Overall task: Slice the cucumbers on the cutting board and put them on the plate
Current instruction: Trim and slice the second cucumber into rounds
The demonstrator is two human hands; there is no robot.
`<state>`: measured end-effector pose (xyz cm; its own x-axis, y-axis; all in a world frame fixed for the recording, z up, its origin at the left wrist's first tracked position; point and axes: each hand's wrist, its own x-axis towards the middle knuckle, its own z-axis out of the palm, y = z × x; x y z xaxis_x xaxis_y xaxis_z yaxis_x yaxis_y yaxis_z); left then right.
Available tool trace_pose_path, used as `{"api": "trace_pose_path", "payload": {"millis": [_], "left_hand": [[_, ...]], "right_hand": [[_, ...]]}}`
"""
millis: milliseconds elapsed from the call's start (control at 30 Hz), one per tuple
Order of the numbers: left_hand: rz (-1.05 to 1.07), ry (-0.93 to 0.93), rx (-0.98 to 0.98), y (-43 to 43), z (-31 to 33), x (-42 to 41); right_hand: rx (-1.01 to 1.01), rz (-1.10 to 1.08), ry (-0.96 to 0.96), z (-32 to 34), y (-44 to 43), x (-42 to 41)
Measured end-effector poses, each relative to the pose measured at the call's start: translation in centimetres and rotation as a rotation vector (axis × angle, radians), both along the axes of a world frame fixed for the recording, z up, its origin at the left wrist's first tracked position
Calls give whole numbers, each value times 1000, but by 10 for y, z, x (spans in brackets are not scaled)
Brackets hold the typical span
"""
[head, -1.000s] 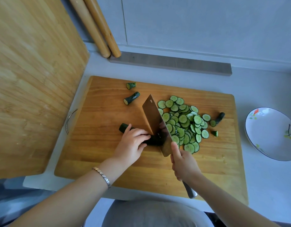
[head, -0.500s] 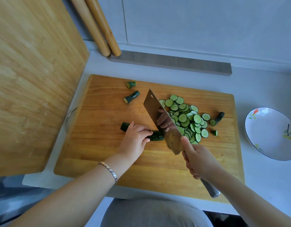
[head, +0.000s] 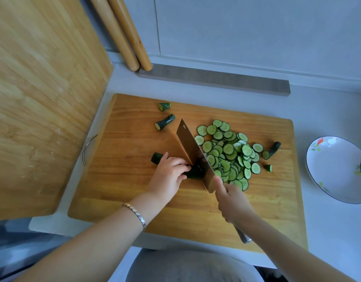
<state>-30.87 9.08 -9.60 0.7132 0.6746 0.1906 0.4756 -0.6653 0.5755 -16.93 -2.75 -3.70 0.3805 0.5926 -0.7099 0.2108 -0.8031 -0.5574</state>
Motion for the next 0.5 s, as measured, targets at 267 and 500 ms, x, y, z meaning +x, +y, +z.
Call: {"api": "trace_pose_path", "payload": {"millis": [267, 500], "left_hand": [[19, 9, 4, -2, 2, -3], [13, 7, 2, -1, 1, -2]], "right_hand": [[50, -150, 207, 25, -7, 13], [55, -71, 122, 35, -3, 13]]}}
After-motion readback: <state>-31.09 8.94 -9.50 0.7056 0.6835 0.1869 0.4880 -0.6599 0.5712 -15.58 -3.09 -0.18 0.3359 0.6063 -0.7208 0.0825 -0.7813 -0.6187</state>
